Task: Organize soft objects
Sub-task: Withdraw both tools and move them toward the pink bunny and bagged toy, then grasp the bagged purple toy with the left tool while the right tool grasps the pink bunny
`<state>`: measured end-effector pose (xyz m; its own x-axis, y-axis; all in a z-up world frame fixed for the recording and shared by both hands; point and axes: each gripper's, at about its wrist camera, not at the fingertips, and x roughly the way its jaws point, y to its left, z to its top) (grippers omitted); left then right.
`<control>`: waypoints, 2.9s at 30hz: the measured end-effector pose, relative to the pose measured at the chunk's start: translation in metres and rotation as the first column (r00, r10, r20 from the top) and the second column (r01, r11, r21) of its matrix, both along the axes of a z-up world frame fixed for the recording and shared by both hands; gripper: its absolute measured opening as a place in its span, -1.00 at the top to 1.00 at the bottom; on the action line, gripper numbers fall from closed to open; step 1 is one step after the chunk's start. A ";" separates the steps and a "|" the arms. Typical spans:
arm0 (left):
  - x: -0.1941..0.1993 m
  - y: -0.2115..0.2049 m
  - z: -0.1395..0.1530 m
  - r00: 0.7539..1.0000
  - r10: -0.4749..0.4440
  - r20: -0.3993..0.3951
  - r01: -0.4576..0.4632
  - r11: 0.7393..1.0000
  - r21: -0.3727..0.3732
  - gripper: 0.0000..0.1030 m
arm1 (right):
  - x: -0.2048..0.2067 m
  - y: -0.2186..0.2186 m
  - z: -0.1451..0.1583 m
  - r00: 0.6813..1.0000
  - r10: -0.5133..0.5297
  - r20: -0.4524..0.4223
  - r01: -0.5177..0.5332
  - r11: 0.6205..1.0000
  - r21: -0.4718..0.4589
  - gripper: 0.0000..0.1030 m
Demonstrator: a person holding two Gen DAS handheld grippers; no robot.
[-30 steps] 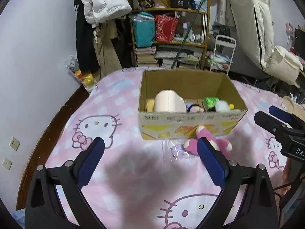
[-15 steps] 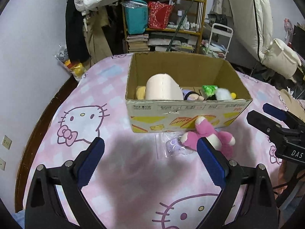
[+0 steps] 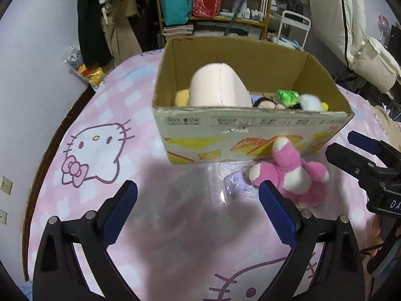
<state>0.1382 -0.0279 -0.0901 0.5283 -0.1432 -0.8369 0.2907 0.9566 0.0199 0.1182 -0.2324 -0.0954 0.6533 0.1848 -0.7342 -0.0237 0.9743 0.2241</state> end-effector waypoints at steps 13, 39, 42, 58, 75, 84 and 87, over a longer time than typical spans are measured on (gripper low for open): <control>0.014 -0.020 -0.032 0.992 -0.080 -0.099 0.082 0.997 0.014 -0.87 | 0.015 -0.007 -0.026 0.994 -0.017 -0.105 0.024 0.998 0.065 -0.98; 0.013 -0.053 -0.077 0.981 -0.133 -0.141 0.135 0.991 0.001 -0.87 | 0.023 0.012 -0.047 0.970 0.150 -0.192 -0.121 0.981 0.155 -0.09; 0.017 -0.049 -0.082 0.983 -0.120 -0.141 0.119 0.993 -0.021 -0.87 | 0.020 0.013 -0.044 0.974 0.136 -0.182 -0.113 0.985 0.132 -0.03; 0.022 -0.043 -0.097 0.987 -0.073 -0.145 0.063 0.995 -0.074 -0.87 | 0.012 0.009 -0.035 0.981 0.056 -0.184 -0.046 0.997 0.059 0.00; 0.015 -0.054 -0.093 0.996 0.023 -0.089 -0.021 1.000 0.022 -0.87 | 0.016 0.008 -0.040 0.979 0.064 -0.191 -0.054 0.997 0.059 0.00; 0.006 -0.066 -0.094 0.992 -0.020 -0.124 0.020 1.000 0.002 -0.53 | 0.017 0.020 -0.044 0.980 0.072 -0.187 -0.069 0.997 0.024 -0.02; 0.007 -0.071 -0.092 0.992 -0.024 -0.127 0.023 1.000 -0.005 -0.46 | 0.018 0.023 -0.044 0.979 0.082 -0.189 -0.080 0.997 0.015 -0.01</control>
